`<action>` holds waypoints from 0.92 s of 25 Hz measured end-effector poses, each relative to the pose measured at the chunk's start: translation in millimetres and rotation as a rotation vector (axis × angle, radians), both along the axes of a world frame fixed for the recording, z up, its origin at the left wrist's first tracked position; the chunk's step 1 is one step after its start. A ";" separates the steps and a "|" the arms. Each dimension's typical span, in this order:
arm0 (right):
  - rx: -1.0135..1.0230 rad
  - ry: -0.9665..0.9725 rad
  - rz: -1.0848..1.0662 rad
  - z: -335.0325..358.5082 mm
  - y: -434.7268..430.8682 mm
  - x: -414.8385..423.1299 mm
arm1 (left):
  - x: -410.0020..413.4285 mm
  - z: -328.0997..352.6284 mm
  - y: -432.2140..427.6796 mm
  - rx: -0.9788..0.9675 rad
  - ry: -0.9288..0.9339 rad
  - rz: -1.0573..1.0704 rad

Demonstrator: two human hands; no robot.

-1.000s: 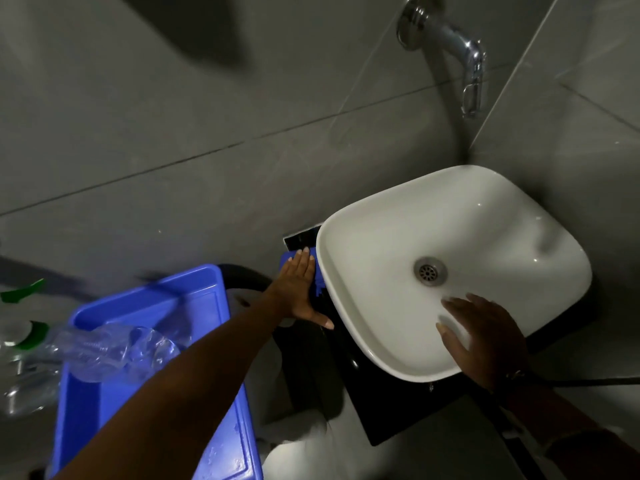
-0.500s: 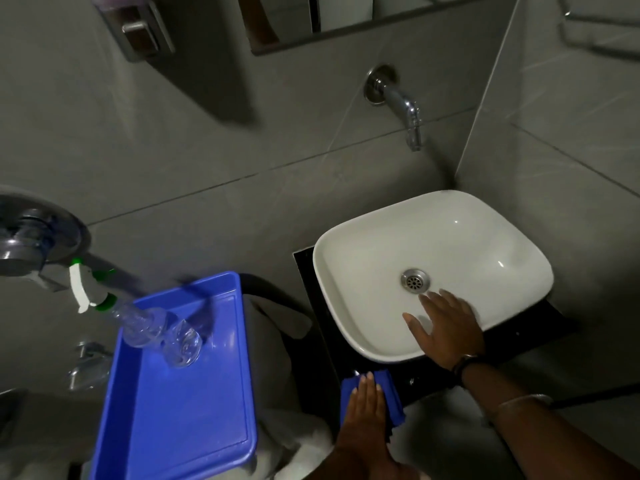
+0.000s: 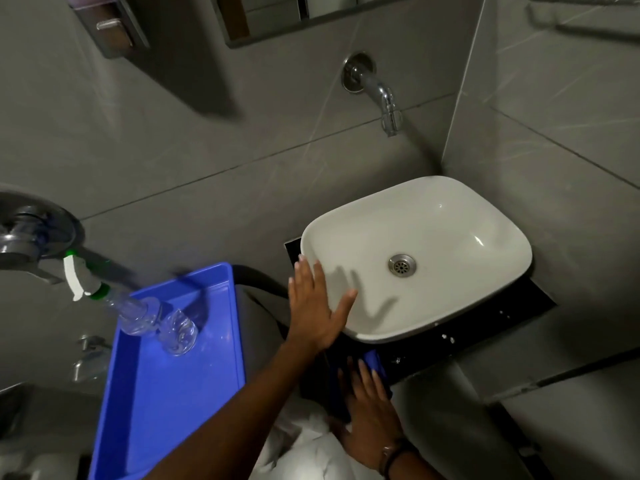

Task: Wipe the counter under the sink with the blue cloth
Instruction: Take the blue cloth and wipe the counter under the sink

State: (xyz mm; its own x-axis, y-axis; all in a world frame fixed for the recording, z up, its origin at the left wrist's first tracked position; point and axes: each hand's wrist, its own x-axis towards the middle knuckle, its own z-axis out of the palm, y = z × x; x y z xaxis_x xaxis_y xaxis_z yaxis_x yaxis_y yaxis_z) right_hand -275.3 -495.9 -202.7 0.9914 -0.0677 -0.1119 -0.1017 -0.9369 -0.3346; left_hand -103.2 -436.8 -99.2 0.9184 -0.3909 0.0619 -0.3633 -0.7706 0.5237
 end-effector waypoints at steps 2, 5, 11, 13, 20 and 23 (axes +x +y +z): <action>-0.037 0.009 -0.030 0.3 0.6 6.1 | 13.8 -7.1 -43.2 0.085 0.047 -0.018; 0.043 0.032 -0.104 -20.1 -45.1 -0.8 | 17.5 -32.1 -106.3 0.196 0.069 -0.068; -0.017 0.106 -0.166 -18.9 -163.5 -4.8 | 20.1 -43.4 -69.7 0.210 -0.045 0.058; -0.098 0.126 -0.161 -12.8 -212.9 -3.6 | 16.4 -40.8 -59.7 0.212 -0.048 0.076; -0.203 0.197 -0.417 -22.8 -364.5 8.6 | 23.8 -45.9 -57.6 0.220 -0.076 0.100; -0.151 0.235 -0.505 -25.2 -358.1 21.5 | 26.8 -51.1 -56.8 0.202 -0.067 0.096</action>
